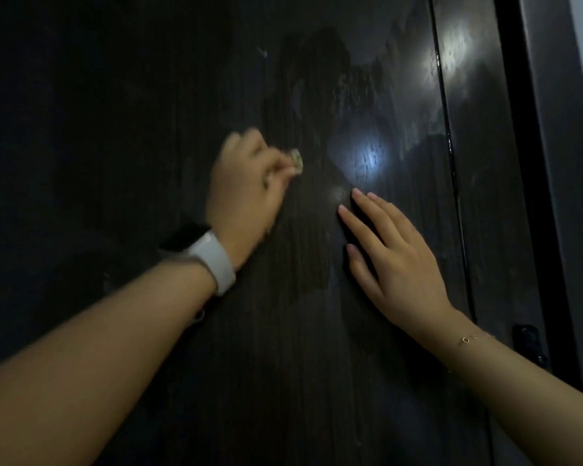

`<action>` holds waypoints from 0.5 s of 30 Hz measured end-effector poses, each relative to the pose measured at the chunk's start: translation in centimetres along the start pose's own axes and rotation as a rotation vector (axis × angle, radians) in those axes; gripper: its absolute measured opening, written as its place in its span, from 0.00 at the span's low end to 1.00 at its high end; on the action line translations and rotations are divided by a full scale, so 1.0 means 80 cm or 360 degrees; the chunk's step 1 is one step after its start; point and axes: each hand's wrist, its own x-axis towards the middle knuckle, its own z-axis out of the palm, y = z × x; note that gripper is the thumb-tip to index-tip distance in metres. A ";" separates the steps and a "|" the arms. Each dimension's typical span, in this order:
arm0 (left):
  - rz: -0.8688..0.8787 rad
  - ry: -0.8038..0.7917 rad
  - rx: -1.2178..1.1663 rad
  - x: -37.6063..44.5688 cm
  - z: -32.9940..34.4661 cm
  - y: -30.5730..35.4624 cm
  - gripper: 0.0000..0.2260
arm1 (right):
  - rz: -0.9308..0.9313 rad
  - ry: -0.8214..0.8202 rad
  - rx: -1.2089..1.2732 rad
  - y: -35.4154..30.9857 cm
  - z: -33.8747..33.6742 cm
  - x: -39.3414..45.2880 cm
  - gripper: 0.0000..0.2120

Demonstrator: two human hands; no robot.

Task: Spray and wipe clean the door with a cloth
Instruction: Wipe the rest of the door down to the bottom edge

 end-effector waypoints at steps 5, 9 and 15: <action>0.0232 -0.0250 -0.0287 -0.134 -0.001 0.062 0.09 | 0.0017 -0.0010 0.0066 0.000 -0.007 0.000 0.23; 0.0349 -0.0426 -0.0240 -0.141 -0.003 0.058 0.12 | 0.0121 0.0029 -0.0052 -0.003 -0.032 -0.014 0.25; -0.0209 -0.0155 -0.0312 -0.032 0.003 0.052 0.06 | 0.0214 -0.0132 0.0056 0.001 -0.046 -0.075 0.23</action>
